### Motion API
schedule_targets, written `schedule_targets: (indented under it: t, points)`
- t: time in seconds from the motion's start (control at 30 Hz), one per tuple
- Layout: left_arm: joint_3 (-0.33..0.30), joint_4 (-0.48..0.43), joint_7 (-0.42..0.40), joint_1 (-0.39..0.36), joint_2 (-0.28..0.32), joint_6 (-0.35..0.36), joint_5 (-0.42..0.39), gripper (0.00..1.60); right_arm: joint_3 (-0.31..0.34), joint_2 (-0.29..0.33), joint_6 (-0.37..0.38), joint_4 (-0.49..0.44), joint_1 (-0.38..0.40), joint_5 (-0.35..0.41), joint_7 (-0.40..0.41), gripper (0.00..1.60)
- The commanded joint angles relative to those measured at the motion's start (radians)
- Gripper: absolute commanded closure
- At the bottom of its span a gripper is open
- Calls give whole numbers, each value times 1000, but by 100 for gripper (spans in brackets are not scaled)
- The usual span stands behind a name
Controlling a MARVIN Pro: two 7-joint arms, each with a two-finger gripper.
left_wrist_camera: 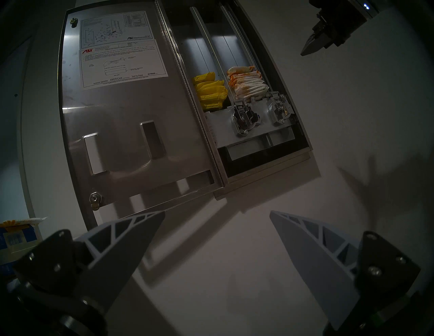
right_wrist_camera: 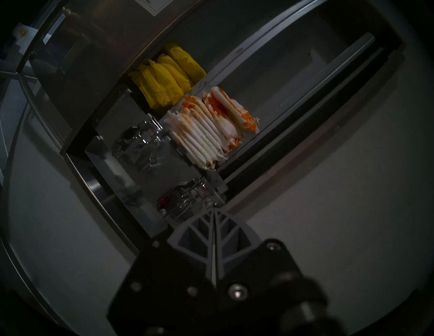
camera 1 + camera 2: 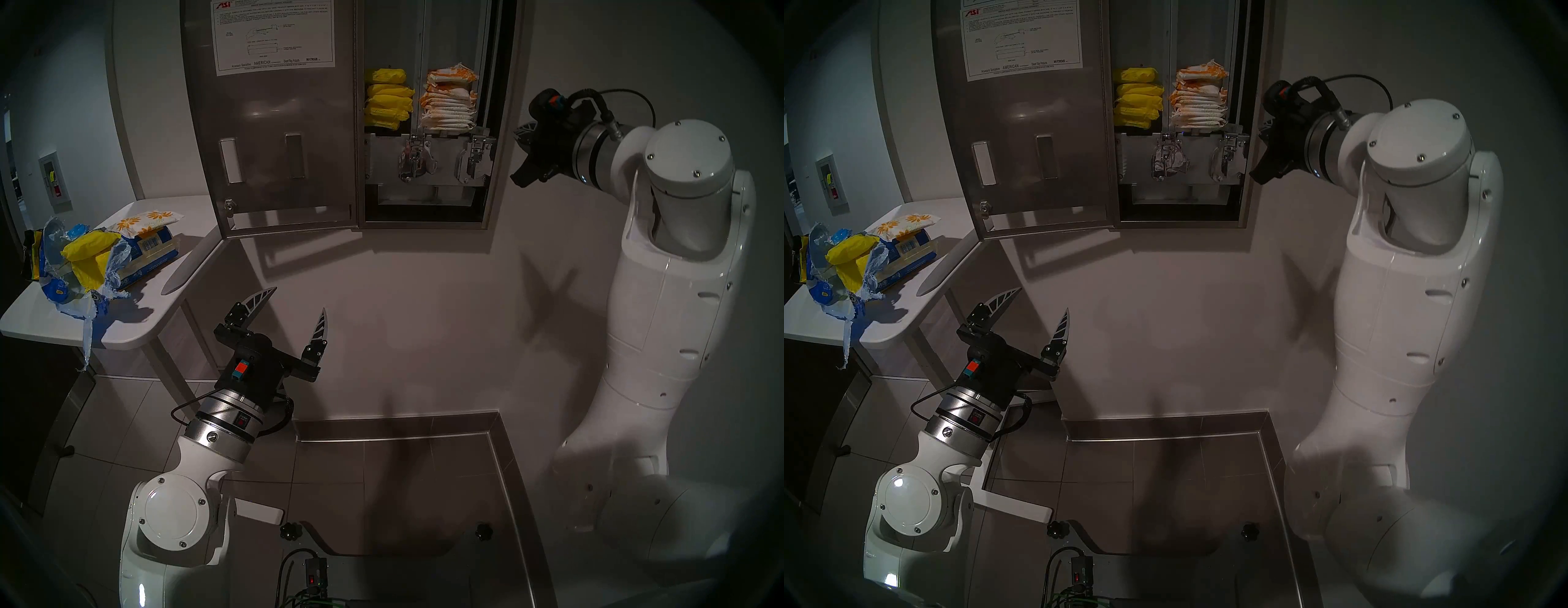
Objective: Open the dispenser door, put the pads inside, close the door
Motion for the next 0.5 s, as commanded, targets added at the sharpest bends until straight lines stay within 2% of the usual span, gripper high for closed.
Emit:
schedule_targets:
  t: [0.0, 0.17, 0.23, 0.27, 0.33, 0.43, 0.47]
  points:
    - [2, -34, -1, -8, 3, -14, -4, 0, 3, -60, 32, -105, -117, -17, -20, 160]
    - [2, -34, -1, -8, 3, -14, -4, 0, -2, -88, 33, -135, -206, -18, -58, 160]
    - [2, -34, -1, -8, 3, -14, -4, 0, -1, -93, 37, -129, -199, -27, -46, 160]
    - [2, -34, -1, -8, 3, -14, -4, 0, 0, -103, 30, -148, -245, -21, -75, 160]
    - [2, -34, -1, -7, 3, -14, -4, 0, 2, -106, 34, -141, -237, -32, -62, 160]
    - [2, -34, -1, -7, 3, -15, -4, 0, 4, -121, 21, -168, -303, -22, -106, 160]
    - [2, -34, -1, -7, 3, -15, -4, 0, 7, -125, 24, -160, -297, -30, -92, 160]
